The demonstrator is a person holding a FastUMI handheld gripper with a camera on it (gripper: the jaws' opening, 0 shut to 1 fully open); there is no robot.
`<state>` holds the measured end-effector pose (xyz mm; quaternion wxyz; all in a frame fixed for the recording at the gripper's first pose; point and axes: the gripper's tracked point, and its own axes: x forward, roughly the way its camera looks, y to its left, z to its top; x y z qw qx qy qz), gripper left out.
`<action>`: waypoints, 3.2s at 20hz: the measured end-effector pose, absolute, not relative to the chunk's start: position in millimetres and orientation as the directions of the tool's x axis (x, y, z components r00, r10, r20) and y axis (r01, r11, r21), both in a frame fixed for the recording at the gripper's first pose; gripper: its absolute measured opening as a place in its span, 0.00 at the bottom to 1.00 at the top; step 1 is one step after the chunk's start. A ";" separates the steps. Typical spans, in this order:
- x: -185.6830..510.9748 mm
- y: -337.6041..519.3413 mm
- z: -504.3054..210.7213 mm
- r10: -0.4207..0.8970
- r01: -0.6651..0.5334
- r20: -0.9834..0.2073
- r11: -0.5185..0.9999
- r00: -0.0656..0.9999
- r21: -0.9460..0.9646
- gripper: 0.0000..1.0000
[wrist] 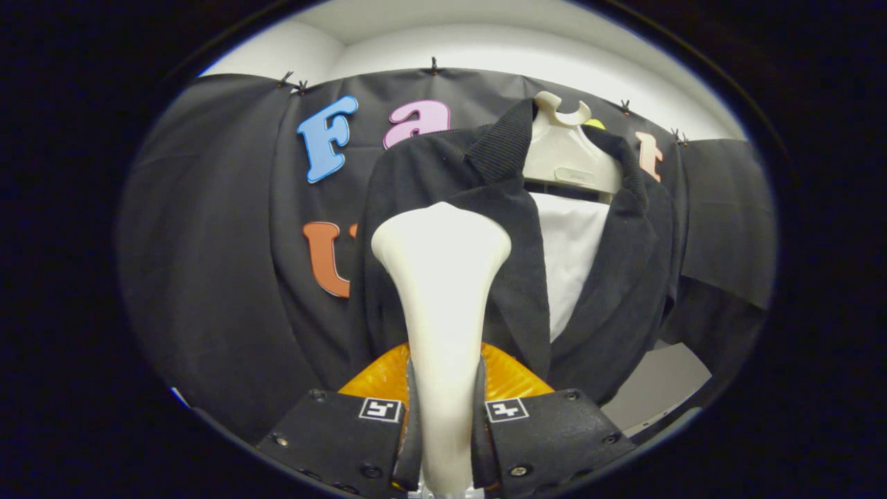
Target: Iron the clothes twice with a garment steamer, once on the left side and once on the right side.
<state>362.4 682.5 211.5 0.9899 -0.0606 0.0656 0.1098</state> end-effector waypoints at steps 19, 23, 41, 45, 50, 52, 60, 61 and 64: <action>358.2 655.6 93.8 0.184 -0.217 -0.302 0.973 0.935 -0.082 0.31; 355.0 652.8 71.7 0.182 -0.219 -0.330 0.972 0.926 -0.080 0.31; 348.1 637.8 -54.2 0.149 -0.211 -0.430 0.972 0.890 -0.100 0.31; 344.2 636.1 -84.4 0.159 -0.223 -0.466 0.971 0.870 -0.086 0.32; 338.9 628.6 -122.9 0.146 -0.226 -0.522 0.970 0.840 -0.091 0.32; 337.6 624.8 -135.0 0.139 -0.228 -0.542 0.969 0.829 -0.100 0.32; 331.0 613.4 -168.5 0.128 -0.231 -0.593 0.968 0.795 -0.100 0.32; 329.7 612.7 -167.5 0.131 -0.233 -0.595 0.967 0.793 -0.099 0.32; 326.2 607.6 -164.5 0.139 -0.236 -0.598 0.968 0.790 -0.088 0.32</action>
